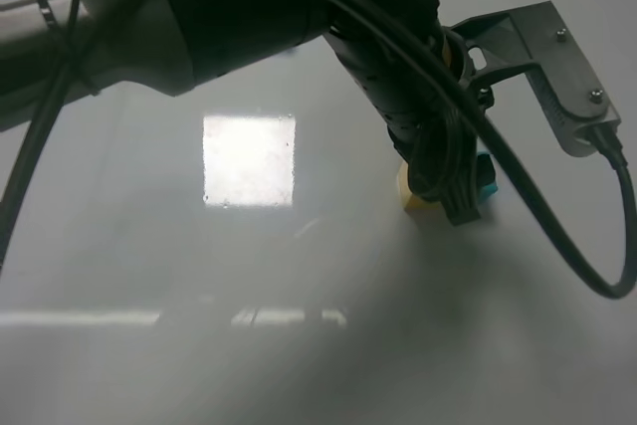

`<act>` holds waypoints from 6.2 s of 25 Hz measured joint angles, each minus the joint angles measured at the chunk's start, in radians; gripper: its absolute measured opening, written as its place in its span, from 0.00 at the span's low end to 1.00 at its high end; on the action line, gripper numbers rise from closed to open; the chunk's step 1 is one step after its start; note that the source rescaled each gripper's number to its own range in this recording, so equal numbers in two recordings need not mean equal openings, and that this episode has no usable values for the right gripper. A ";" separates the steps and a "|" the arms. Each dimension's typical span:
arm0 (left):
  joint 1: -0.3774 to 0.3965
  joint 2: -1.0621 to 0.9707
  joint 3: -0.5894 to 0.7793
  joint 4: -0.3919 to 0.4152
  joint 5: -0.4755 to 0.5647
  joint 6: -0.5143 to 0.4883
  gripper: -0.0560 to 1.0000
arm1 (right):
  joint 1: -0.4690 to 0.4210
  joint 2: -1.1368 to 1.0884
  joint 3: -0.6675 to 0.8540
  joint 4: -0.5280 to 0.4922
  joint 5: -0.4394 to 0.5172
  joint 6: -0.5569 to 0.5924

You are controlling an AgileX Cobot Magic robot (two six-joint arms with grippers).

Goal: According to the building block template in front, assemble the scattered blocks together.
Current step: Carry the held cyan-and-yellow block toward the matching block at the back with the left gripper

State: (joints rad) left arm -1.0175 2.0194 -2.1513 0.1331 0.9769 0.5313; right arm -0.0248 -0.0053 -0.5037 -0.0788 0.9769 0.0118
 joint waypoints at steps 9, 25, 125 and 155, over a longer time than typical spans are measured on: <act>0.000 0.015 0.000 0.002 -0.008 0.000 0.91 | 0.000 0.000 0.000 0.000 0.000 0.000; 0.002 0.052 0.000 0.026 -0.031 0.010 0.91 | 0.000 0.000 0.000 0.000 0.000 0.000; 0.062 -0.250 0.099 0.272 0.248 0.011 0.11 | 0.000 0.000 0.000 0.000 0.000 0.000; 0.429 -0.329 0.293 -0.034 0.156 0.436 0.11 | 0.000 0.000 0.000 0.000 0.000 0.000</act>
State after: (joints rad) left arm -0.5890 1.6905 -1.8586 0.0990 1.1331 0.9670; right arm -0.0248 -0.0053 -0.5037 -0.0788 0.9769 0.0118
